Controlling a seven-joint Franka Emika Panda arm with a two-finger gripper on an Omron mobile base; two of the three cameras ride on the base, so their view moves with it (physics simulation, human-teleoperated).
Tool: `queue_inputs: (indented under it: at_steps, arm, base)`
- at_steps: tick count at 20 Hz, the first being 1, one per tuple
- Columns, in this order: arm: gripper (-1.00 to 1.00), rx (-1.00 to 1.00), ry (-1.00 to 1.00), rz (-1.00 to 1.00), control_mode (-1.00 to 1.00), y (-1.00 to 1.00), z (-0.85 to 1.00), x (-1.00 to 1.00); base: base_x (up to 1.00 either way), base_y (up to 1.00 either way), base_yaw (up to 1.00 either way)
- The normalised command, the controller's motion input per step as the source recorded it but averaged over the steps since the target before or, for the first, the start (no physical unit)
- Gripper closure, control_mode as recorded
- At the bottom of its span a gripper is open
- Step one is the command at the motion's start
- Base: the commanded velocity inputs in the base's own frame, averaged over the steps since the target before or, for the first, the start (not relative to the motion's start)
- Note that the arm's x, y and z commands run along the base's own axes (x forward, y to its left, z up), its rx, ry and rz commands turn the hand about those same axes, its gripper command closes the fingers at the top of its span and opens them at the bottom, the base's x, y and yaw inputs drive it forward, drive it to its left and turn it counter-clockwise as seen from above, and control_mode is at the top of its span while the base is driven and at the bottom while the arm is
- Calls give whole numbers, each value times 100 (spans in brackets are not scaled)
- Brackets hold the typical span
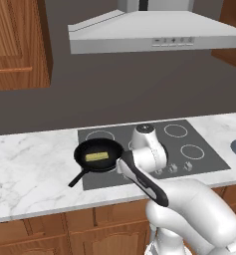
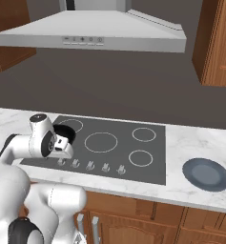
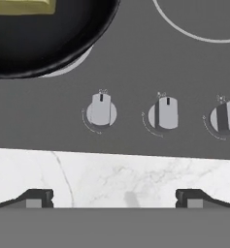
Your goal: Pick up the butter stick and place it in the pan. Then turn on the burner for the pan.
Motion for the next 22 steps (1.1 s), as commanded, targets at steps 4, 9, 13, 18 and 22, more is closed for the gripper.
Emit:
queue_inputs:
  at_steps: [4,9,13,18,22]
  arm:
    - [-100,0,0,0,-100,5,-12,1]
    - [-100,0,0,0,-100,0,-11,2]
    - [-100,0,0,0,-100,0,-8,5]
    - [-100,0,0,0,-100,0,-7,9]
    - [-100,0,0,0,-100,0,-8,12]
  base:
    - [0,0,0]
    - [0,0,0]
    - [0,0,0]
    - [0,0,0]
    - [0,0,0]
